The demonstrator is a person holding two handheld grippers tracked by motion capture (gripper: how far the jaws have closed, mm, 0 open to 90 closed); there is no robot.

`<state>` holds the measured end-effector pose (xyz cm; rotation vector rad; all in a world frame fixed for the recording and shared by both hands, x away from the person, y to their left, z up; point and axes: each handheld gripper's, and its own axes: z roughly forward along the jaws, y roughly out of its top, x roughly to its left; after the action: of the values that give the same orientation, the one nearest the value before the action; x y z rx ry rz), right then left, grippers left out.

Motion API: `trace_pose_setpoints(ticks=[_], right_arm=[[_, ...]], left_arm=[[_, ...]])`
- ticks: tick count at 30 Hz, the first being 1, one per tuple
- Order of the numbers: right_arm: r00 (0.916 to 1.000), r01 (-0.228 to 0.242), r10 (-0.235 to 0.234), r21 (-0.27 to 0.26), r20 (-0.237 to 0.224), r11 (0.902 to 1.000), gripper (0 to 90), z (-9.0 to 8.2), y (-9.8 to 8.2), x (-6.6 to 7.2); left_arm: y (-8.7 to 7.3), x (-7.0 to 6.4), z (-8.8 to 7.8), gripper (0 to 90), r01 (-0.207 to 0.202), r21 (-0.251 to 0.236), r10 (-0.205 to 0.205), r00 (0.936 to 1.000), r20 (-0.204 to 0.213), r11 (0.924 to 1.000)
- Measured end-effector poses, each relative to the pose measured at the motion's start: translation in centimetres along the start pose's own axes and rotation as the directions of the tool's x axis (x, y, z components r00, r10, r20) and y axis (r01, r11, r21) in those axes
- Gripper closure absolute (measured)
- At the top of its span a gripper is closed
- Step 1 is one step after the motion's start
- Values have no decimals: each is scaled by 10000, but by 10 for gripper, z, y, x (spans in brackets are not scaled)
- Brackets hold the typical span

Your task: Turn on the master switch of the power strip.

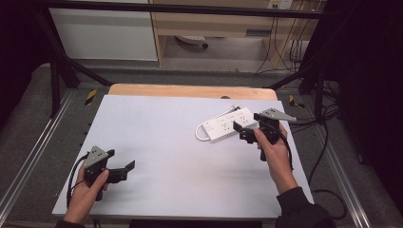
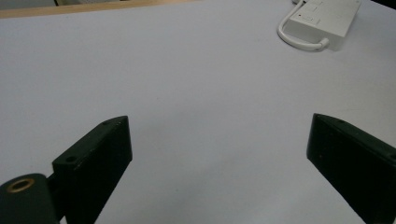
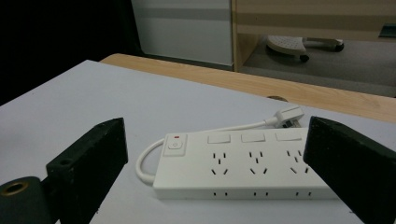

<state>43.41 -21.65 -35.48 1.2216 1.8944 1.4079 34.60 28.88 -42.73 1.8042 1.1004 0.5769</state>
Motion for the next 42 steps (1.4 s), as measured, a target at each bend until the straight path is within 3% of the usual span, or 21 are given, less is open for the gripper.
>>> trace_pose_setpoints(ticks=[17,20,31,42], right_arm=[[9991,61,-30,-702,430,9975,82,-36,-17,-17],[9995,10,11,-653,323,9979,62,-41,-20,-18],[9979,-78,138,-939,636,9956,44,-63,-35,-23],[9969,-202,240,-512,754,9985,55,-77,-71,-26]], left_arm=[[0,0,-5,66,245,-213,-242,9996,136,9995],[0,0,-5,65,233,-230,-230,9996,163,9995],[-1,3,-11,64,396,-302,-394,9992,77,9988],[-1,5,-16,65,491,-430,-492,9988,-3,9979]])
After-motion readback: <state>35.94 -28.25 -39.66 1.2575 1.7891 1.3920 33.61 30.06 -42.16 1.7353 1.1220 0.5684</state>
